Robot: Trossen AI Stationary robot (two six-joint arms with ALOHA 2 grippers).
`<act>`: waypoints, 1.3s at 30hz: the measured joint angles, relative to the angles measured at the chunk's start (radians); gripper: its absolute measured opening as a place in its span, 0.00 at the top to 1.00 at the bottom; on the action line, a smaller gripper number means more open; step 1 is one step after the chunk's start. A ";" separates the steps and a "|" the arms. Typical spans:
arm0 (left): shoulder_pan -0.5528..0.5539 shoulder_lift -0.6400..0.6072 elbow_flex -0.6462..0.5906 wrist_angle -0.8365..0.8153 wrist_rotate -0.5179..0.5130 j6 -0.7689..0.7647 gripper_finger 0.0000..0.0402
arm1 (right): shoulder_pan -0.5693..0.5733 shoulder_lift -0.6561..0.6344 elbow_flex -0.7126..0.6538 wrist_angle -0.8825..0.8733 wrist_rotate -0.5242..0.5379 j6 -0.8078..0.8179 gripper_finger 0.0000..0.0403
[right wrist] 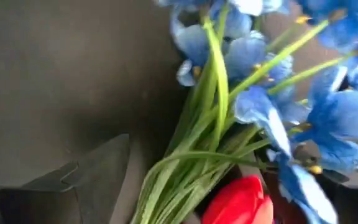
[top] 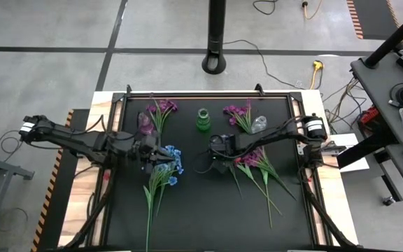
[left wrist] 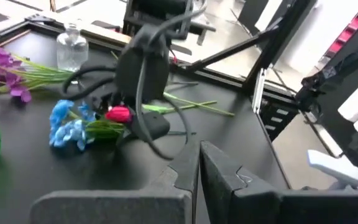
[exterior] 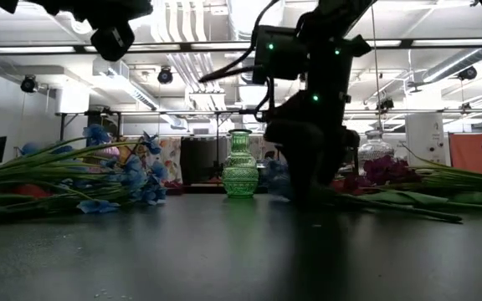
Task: Sort flowers into vase by color
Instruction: Put the middle right blue flowers into the green vase
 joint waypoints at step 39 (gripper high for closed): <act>0.000 0.109 0.008 0.035 0.003 -0.056 1.00 | 0.012 0.025 -0.006 0.115 -0.028 -0.067 0.85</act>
